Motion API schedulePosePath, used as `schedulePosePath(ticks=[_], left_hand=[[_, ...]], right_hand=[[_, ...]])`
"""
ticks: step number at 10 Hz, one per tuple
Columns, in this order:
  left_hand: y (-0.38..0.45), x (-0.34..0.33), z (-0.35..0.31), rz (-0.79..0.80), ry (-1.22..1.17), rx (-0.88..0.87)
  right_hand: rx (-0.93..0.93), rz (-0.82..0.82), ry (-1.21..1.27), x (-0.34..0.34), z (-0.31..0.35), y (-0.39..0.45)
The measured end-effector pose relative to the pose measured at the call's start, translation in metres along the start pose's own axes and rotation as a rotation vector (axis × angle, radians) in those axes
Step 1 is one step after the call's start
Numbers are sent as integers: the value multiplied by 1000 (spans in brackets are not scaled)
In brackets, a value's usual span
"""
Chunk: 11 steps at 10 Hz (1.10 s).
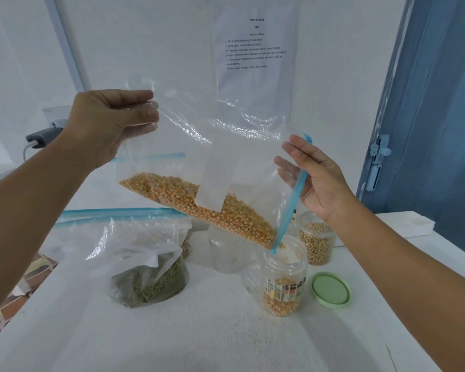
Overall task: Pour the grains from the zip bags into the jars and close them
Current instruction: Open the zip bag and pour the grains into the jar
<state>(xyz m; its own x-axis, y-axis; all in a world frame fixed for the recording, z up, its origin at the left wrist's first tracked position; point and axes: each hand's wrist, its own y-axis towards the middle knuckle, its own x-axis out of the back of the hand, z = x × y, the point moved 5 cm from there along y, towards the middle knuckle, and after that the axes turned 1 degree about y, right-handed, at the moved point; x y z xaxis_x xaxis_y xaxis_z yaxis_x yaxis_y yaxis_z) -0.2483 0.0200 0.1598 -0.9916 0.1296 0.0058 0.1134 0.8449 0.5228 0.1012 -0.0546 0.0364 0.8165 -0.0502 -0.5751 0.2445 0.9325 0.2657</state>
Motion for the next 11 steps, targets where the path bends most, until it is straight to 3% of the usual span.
schedulePosePath(ticks=[11], left_hand=[[1,-8,-6,23,5,-8]], right_hand=[[0,-4,19,3,-3,-1]])
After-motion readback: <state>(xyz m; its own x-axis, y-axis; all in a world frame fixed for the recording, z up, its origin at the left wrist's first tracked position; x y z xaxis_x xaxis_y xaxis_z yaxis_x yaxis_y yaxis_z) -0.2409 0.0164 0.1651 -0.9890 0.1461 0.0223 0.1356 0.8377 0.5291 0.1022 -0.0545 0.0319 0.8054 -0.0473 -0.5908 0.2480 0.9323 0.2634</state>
